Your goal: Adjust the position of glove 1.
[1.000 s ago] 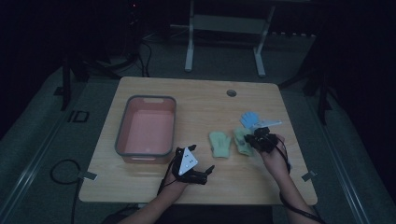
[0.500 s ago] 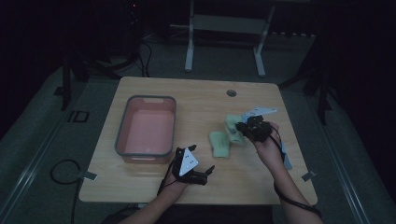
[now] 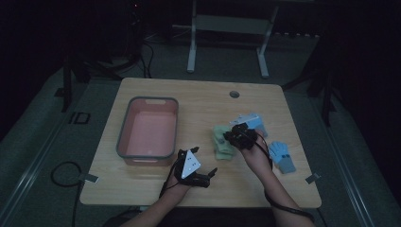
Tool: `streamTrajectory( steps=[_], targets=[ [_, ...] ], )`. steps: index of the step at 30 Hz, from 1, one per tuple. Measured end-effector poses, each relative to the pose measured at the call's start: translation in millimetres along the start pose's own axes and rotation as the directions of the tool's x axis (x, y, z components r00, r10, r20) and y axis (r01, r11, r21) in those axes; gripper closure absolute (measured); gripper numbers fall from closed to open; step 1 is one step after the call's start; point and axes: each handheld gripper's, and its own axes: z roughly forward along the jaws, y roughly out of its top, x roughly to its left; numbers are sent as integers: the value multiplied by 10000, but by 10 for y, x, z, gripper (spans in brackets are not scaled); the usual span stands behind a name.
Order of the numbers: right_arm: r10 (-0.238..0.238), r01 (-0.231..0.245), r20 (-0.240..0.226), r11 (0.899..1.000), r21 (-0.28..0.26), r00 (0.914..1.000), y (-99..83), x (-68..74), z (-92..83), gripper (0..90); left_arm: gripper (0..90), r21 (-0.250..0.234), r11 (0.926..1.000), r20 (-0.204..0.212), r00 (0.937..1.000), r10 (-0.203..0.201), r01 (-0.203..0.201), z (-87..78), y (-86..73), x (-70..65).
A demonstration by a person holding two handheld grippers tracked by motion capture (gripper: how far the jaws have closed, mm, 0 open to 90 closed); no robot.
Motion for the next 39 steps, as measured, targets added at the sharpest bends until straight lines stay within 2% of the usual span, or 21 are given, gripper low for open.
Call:
streamTrajectory(
  steps=[11,18,22,25,27,30,32,35,37,39],
  targets=[
    [369,-369,13,9985,414,9993,-170,-11,193,851,20,13,10000,-7,10000,39,-39,2,1,-1],
    [325,-321,-46,9968,736,9995,-235,-22,321,843,20,-18,9998,2,9998,182,-182,-2,0,-15],
    [352,-340,-135,9961,814,9993,-270,-41,352,838,19,-194,9998,254,9996,109,-104,2,-1,-11],
    [289,-271,-185,9956,893,9994,-278,-58,327,841,20,-376,9989,472,9984,310,-293,6,-2,-15],
    [217,-199,-184,9955,932,9996,-294,-65,306,841,64,-270,9979,407,9974,595,-585,16,1,-23],
    [99,-81,-180,9949,1004,9998,-327,-79,268,841,64,25,9983,607,9965,577,-579,32,13,-33],
    [181,-157,-233,9948,1009,9996,-350,-98,247,835,59,168,9994,847,9960,301,-317,39,20,-37],
    [280,-254,-327,9966,779,9991,-362,-125,178,766,39,808,9965,1313,9909,-304,199,60,78,-36],
    [263,-245,-353,9984,515,9990,-357,-141,105,706,40,895,9959,1241,9920,-225,114,54,127,-47],
    [327,-319,-414,9993,210,9986,-349,-178,23,674,46,1081,9940,1145,9934,21,-145,63,163,-55]
  ],
)
